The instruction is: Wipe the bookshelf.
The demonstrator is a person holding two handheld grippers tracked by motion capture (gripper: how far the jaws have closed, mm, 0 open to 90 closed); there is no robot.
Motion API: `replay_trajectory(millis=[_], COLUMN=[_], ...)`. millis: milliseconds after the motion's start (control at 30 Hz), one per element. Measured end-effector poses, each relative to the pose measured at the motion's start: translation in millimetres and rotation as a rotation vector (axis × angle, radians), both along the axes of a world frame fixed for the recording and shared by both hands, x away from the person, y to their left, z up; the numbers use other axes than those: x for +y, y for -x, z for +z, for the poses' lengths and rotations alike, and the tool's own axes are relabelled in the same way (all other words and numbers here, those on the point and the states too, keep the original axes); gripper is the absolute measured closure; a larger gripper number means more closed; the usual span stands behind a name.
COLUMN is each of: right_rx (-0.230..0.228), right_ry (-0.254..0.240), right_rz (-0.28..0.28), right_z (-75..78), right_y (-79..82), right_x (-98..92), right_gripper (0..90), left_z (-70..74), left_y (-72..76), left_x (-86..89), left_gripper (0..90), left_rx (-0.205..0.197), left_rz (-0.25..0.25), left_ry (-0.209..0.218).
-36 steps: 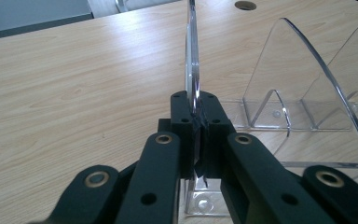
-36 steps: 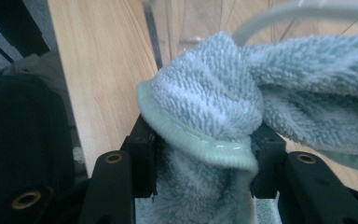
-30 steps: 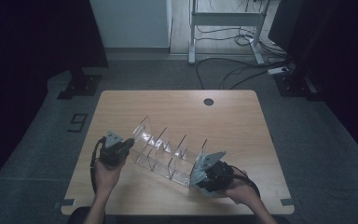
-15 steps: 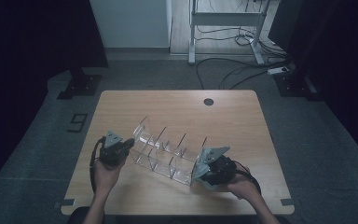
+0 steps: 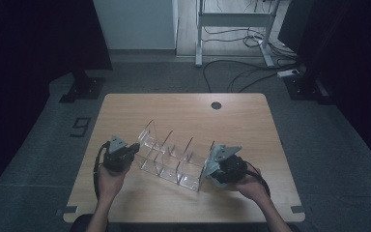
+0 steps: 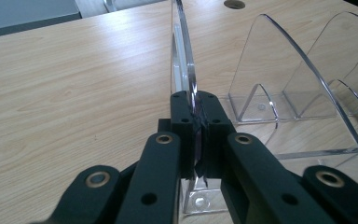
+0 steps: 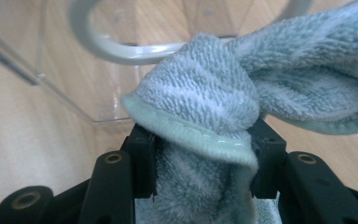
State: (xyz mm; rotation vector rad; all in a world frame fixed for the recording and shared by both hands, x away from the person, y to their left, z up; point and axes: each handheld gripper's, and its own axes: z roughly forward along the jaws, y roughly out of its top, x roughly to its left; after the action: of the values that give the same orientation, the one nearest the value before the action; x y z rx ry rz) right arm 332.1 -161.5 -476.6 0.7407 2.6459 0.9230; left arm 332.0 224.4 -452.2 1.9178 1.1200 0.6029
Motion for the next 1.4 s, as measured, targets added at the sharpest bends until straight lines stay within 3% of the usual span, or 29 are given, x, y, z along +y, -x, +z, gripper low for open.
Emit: replay_trajectory(millis=[400,733,1067,1400], right_rx=[-0.061,-0.099,-0.105,-0.083], right_ry=[0.005,-0.025,-0.021,0.053], right_rz=[-0.075,-0.188,-0.210,-0.208], right_z=[-1.2,-1.7,-8.9,-29.5], right_y=[-13.7,-28.5,-33.0,-38.5], right_x=[-5.0,-12.7,-12.0,-6.1], right_gripper=[53.0,53.0,53.0,52.9], left_z=[-0.2,-0.2,-0.7,-1.1], left_y=[-0.8,-0.9,-0.7,-0.7], left_x=[0.0,-0.7,-1.2,-1.4], left_gripper=[86.6,86.3,86.1,85.9], left_rx=[0.001,0.002,-0.004,-0.007], left_rz=[-0.004,-0.004,0.001,0.003], left_ry=[0.007,0.008,0.008,0.007])
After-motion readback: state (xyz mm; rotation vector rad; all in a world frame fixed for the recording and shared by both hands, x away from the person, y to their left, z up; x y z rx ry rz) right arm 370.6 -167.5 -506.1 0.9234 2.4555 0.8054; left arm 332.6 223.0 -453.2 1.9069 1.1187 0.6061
